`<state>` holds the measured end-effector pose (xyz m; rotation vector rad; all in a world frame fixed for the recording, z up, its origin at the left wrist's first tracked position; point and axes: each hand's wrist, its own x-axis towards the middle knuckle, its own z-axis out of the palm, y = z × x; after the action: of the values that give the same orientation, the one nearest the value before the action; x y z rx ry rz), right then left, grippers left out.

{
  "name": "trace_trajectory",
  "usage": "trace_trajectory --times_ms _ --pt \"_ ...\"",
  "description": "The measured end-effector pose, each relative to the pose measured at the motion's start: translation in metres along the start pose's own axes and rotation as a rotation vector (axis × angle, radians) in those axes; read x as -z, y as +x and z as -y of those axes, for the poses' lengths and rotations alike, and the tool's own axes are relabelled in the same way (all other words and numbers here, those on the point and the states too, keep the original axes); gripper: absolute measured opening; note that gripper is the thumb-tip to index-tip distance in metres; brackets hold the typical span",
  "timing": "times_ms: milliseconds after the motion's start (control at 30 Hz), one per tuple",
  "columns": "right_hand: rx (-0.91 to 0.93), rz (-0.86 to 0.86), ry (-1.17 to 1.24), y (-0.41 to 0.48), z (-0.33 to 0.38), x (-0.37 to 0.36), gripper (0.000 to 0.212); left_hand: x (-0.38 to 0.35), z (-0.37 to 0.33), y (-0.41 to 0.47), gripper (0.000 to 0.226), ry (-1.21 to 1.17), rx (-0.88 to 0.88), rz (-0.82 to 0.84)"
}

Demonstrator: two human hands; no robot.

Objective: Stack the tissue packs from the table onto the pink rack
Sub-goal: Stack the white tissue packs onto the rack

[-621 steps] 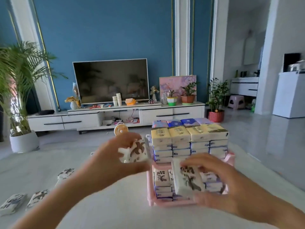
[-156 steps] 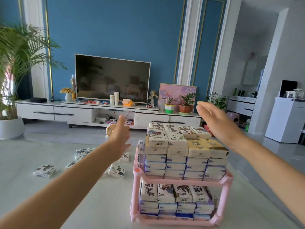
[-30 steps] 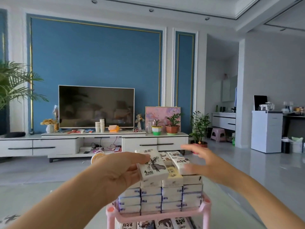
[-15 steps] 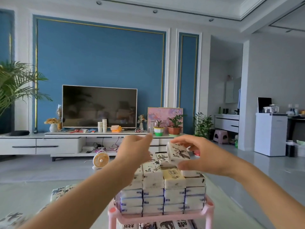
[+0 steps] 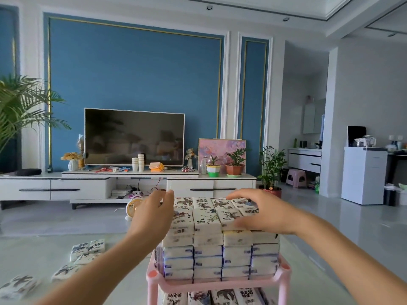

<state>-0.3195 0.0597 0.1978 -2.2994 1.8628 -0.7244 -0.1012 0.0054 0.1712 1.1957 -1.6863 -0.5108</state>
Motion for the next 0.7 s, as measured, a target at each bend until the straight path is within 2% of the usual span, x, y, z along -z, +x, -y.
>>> trace_trajectory --times_ms 100,167,367,600,700 --pt "-0.073 -0.217 0.211 -0.007 -0.008 0.001 0.033 -0.005 0.006 -0.002 0.039 -0.1 0.055 0.082" --pt "-0.162 -0.347 0.296 -0.011 -0.013 -0.004 0.032 -0.012 0.008 -0.002 0.05 -0.134 0.087 0.134" --pt "-0.319 -0.206 0.342 -0.012 -0.019 -0.032 0.051 -0.033 0.011 -0.002 0.068 -0.204 0.16 0.19" --pt "-0.34 -0.24 0.396 -0.011 -0.015 -0.029 0.049 -0.029 0.009 0.003 0.064 -0.284 0.234 0.185" --pt "-0.374 -0.313 0.383 -0.002 -0.018 -0.017 0.048 -0.024 0.007 0.015 0.064 -0.288 0.263 0.173"
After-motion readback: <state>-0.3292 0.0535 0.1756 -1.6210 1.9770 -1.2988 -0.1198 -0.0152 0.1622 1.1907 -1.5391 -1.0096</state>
